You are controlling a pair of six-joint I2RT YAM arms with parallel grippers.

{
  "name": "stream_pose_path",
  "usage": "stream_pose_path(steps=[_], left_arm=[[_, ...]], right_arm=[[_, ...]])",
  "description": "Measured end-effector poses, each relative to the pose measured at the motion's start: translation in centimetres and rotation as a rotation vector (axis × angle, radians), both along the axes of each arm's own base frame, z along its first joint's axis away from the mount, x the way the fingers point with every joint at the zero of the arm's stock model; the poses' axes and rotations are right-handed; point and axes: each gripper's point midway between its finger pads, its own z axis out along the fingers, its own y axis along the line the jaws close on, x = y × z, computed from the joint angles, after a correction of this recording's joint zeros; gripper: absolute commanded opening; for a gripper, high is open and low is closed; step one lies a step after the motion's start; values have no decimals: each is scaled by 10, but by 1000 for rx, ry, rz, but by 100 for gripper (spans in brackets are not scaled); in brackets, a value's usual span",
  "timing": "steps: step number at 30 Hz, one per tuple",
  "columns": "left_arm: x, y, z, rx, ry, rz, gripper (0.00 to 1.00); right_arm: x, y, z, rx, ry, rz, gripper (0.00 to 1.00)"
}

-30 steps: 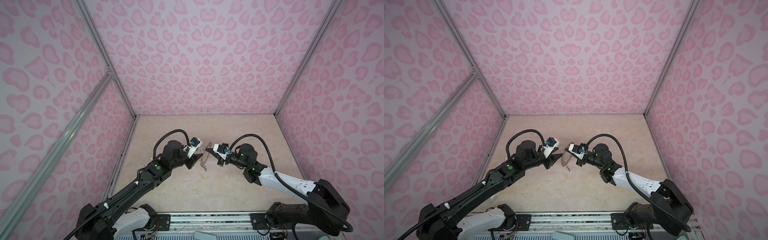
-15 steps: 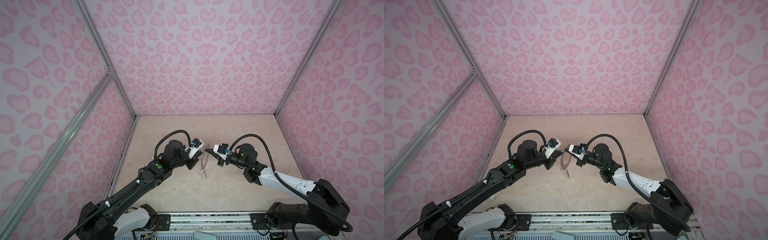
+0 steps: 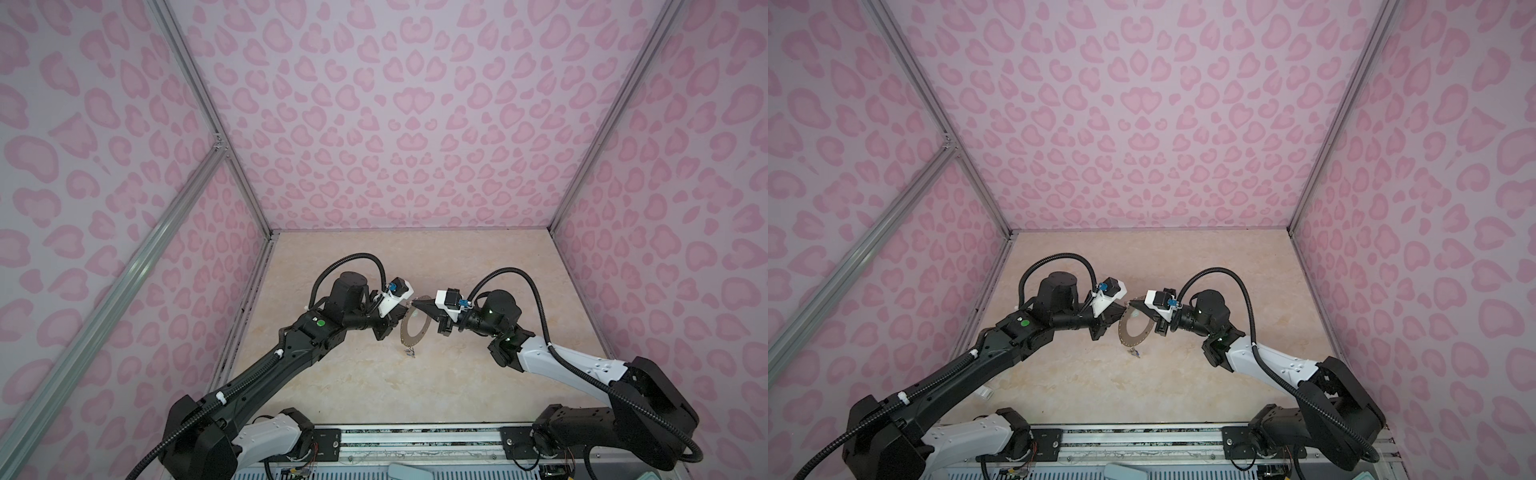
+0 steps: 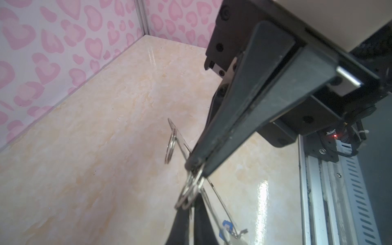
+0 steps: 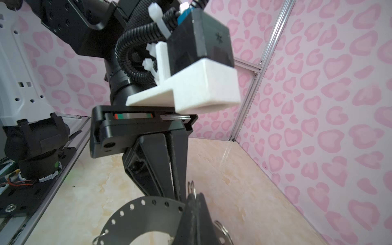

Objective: Attach keys to a key ring
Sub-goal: Insert the key into the keyring.

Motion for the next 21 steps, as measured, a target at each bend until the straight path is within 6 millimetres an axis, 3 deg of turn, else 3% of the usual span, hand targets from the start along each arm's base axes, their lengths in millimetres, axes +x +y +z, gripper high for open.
stream_pose_path(steps=[6,11,21], left_arm=[[-2,6,-2,28,4,-2,28],[0,22,15,15,-73,56,41],[-2,34,31,0,-177,92,39]], right_arm=[[-2,2,-1,7,11,25,0],[-1,0,-2,6,11,21,0],[0,3,-9,1,34,37,0]])
